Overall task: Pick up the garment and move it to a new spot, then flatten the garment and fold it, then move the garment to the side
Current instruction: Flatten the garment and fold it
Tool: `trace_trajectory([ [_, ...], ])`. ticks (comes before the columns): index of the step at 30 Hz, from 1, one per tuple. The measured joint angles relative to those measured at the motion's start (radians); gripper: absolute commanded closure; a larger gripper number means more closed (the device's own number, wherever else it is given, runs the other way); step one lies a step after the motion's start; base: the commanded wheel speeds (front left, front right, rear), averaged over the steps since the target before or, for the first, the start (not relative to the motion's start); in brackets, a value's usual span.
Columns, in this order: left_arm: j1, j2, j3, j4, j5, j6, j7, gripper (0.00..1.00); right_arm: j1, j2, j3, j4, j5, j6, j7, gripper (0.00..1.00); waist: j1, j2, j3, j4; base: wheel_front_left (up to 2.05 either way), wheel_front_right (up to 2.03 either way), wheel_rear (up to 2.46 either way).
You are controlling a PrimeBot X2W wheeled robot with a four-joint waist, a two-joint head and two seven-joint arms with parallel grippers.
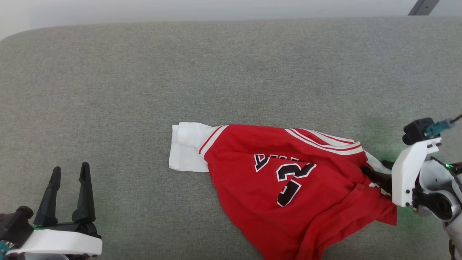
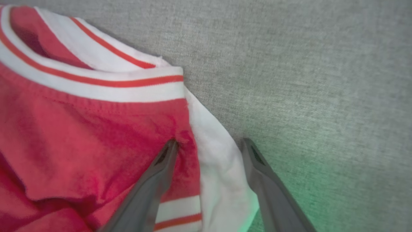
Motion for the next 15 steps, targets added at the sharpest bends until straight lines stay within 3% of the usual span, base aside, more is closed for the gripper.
trace_trajectory([
  [1, -0.001, 0.000, -0.001, 0.001, 0.000, 0.000, 0.000, 0.00, -0.011, 0.001, 0.008, 0.014, 0.002, 0.000, 0.016, 0.00, 0.0000, 0.0000, 0.001, 0.003, 0.00, 0.00, 0.00],
  [2, -0.002, -0.001, -0.002, 0.001, 0.000, 0.000, 0.000, 0.00, -0.025, 0.001, 0.013, 0.029, 0.003, 0.000, 0.037, 0.60, 0.0000, 0.0000, 0.001, 0.005, 0.00, 0.00, 0.00],
  [3, -0.003, -0.001, -0.002, 0.002, -0.002, 0.000, 0.000, 0.00, -0.035, 0.000, 0.025, 0.034, 0.007, 0.000, 0.052, 1.00, 0.0000, 0.0000, 0.001, 0.008, 0.00, 0.00, 0.00],
  [15, -0.010, -0.012, 0.001, 0.005, -0.009, 0.000, 0.000, 0.00, -0.151, -0.055, 0.043, 0.012, 0.008, -0.003, 0.031, 1.00, 0.0000, 0.0000, 0.006, 0.026, 0.00, 0.00, 0.00],
])
